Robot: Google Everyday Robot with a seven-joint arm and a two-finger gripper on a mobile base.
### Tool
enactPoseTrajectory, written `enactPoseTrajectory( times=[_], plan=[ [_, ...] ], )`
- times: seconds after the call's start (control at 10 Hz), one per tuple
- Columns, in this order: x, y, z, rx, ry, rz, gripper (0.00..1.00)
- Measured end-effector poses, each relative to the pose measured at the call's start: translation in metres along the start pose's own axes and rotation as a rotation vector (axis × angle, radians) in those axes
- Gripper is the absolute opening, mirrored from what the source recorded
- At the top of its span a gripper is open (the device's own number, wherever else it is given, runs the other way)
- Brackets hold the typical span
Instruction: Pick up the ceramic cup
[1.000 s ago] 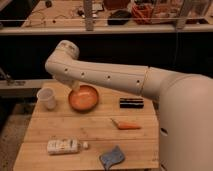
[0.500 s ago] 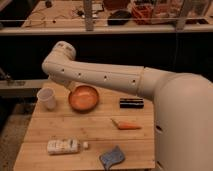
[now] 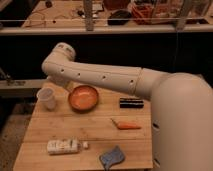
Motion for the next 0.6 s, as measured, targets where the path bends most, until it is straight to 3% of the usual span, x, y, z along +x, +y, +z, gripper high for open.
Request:
enactPoseTrajectory(
  times=[0.6],
  plan=[
    [-0.008,0.002,0.018,0.013,-0.044,-0.042,0.8]
  ],
)
